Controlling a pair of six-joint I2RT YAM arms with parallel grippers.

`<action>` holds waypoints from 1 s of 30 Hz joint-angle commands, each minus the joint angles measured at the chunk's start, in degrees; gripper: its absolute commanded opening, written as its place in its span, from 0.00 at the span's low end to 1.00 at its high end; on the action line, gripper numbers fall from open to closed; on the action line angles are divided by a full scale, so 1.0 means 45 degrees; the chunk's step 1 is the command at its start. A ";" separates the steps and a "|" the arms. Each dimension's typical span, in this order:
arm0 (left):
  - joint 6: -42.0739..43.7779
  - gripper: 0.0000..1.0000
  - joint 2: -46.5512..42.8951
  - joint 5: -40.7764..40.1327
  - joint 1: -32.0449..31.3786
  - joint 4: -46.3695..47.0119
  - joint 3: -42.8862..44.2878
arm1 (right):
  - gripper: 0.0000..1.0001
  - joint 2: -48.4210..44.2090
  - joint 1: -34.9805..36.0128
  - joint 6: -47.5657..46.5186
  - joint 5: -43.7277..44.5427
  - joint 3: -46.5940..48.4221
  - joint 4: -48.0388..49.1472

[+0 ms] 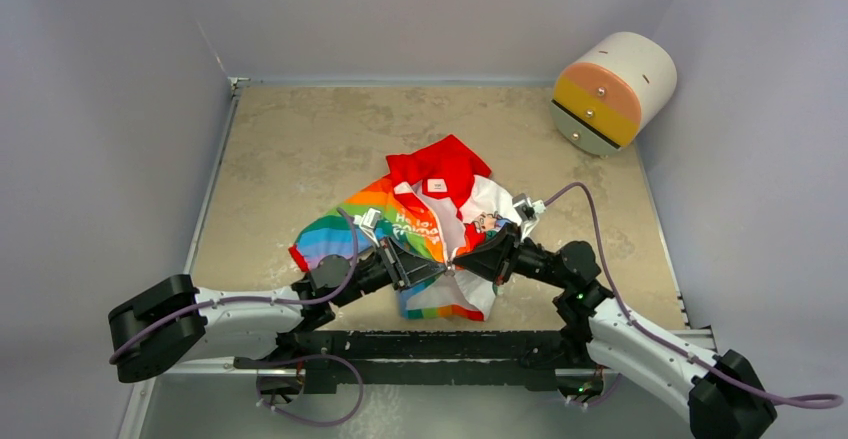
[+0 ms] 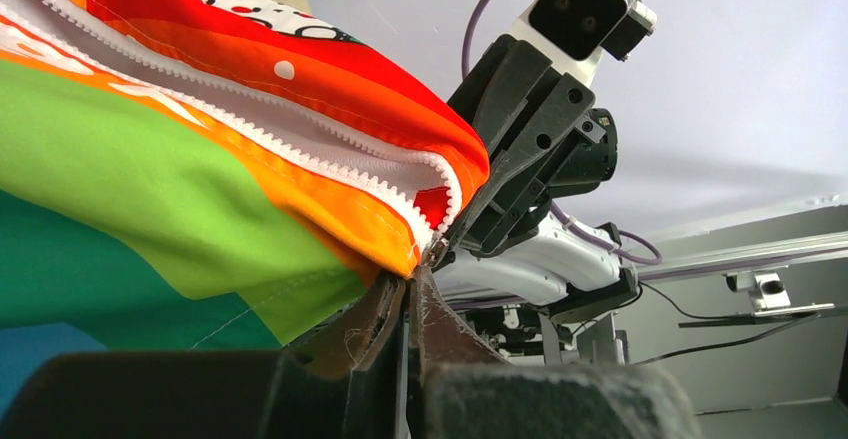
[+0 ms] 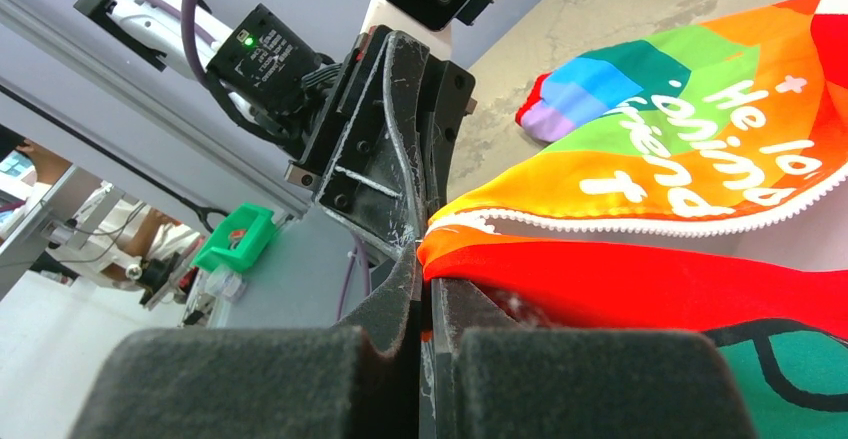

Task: Zip up the jacket

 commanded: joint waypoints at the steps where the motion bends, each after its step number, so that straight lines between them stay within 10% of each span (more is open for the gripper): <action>1: 0.0355 0.00 -0.0239 0.0369 -0.0057 0.0373 0.0565 | 0.00 -0.0144 0.0086 0.0130 -0.0061 0.0085 0.0859; 30: 0.2059 0.00 0.0044 0.1742 -0.0154 -0.0475 0.0437 | 0.00 0.0212 0.0101 0.1117 0.1603 0.0835 0.0145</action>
